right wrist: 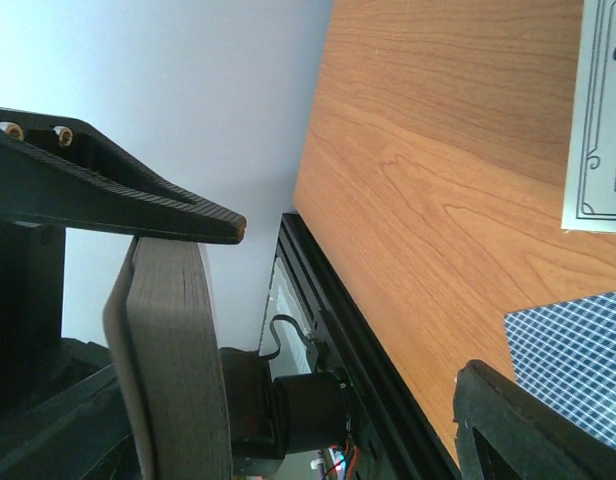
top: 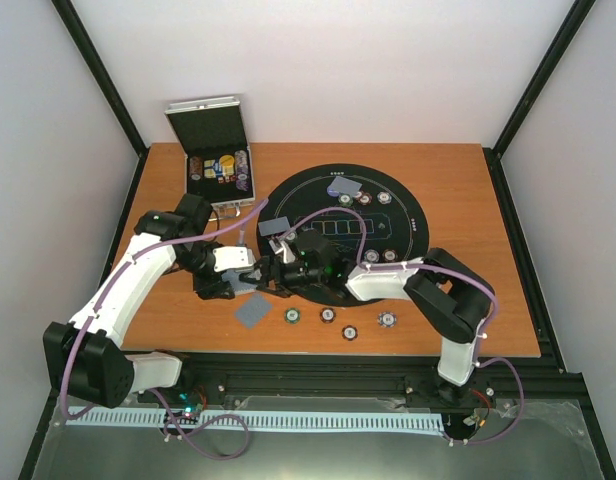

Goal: Distribute texas hold em gaming equipment

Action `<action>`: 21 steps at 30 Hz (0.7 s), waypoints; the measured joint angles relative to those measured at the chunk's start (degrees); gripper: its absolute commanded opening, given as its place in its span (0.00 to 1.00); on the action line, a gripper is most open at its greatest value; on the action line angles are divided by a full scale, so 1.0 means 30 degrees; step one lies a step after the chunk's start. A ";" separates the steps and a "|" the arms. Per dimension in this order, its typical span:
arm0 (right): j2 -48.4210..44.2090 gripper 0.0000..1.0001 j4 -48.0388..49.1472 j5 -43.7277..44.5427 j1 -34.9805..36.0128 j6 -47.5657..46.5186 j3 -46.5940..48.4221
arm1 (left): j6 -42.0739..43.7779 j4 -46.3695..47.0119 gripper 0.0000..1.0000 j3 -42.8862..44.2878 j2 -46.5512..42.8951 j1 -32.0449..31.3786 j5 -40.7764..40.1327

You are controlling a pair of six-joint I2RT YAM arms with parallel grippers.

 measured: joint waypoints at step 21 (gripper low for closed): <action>-0.2696 0.53 -0.2732 0.0787 -0.0648 -0.0648 -0.0335 | 0.0000 -0.0117 0.01 0.0036 -0.0160 0.0000 -0.0080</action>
